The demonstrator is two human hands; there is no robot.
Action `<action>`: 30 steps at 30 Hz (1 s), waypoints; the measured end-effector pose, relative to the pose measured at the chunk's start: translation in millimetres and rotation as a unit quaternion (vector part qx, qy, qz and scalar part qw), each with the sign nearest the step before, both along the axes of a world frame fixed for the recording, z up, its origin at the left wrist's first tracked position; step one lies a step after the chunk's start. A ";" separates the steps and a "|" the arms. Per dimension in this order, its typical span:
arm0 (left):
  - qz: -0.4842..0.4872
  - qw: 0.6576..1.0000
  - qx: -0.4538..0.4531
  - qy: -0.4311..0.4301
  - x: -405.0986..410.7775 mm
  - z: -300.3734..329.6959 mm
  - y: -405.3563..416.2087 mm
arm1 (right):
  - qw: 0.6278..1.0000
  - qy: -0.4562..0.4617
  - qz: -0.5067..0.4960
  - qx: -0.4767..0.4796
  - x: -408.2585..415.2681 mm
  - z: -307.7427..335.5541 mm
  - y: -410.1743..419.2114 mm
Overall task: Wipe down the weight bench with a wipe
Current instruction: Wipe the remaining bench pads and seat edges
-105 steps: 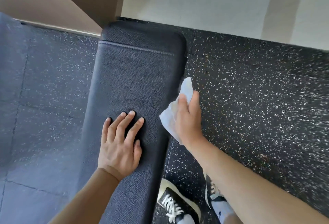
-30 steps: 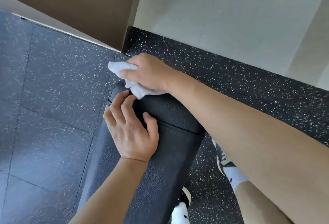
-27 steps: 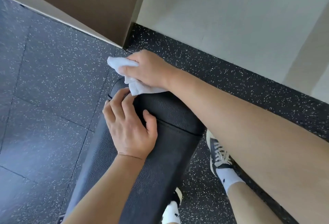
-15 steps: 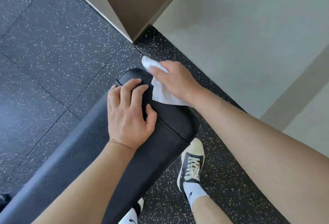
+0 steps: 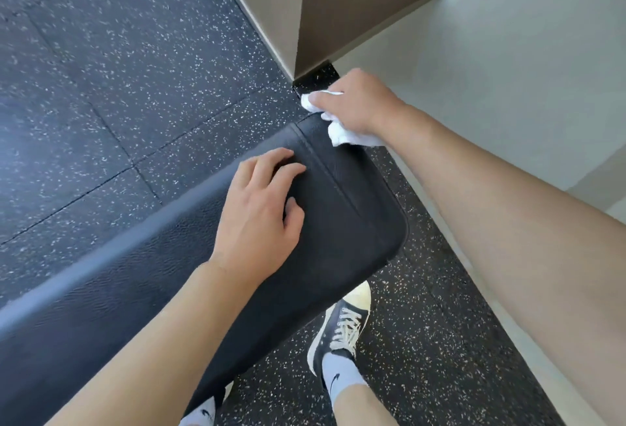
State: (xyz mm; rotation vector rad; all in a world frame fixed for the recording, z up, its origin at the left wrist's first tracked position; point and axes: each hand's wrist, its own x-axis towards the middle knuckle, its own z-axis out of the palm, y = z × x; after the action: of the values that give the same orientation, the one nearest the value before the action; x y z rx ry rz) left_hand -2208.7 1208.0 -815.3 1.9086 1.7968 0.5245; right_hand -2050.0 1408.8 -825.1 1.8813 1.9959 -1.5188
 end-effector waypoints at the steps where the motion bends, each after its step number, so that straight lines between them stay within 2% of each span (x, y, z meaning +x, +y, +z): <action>1: 0.001 1.000 0.000 0.021 -16.4 -0.4 -13.1 | 0.999 -0.035 0.024 0.016 -9.5 4.0 0.8; 4: 0.040 0.997 -0.011 0.063 -64.4 -1.3 -50.5 | 0.978 -0.158 0.110 0.076 -43.6 13.8 1.7; 6: 0.080 0.993 -0.038 0.074 -90.6 -2.4 -71.9 | 0.955 -0.202 0.192 0.104 -71.9 16.1 -3.1; 10: 0.178 0.968 -0.118 0.131 -127.4 -7.2 -96.6 | 0.915 -0.167 0.347 0.123 -153.5 9.9 -57.7; 14: 0.210 0.961 -0.103 0.149 -128.9 -12.6 -103.6 | 0.885 -0.119 0.431 0.130 -219.4 -5.3 -115.6; 18: 0.212 0.962 -0.085 0.147 -129.9 -16.6 -105.1 | 0.891 -0.133 0.415 0.125 -203.0 -1.6 -99.0; 24: 0.216 0.963 -0.060 0.148 -130.5 -20.9 -107.1 | 0.912 -0.242 0.324 0.073 -125.6 17.8 -24.1; 27: 0.218 0.963 -0.057 0.146 -130.9 -22.0 -106.9 | 0.913 -0.234 0.326 0.073 -128.4 19.5 -28.9; 30: 0.215 0.964 -0.061 0.145 -131.0 -22.4 -107.2 | 0.916 -0.174 0.354 0.075 -163.6 10.8 -62.7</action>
State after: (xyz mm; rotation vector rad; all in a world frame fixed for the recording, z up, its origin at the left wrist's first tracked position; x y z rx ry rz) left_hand -2339.7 1100.8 -837.8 1.5761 2.3957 0.2717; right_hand -2213.6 1346.1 -814.3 1.1177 2.2758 -0.7947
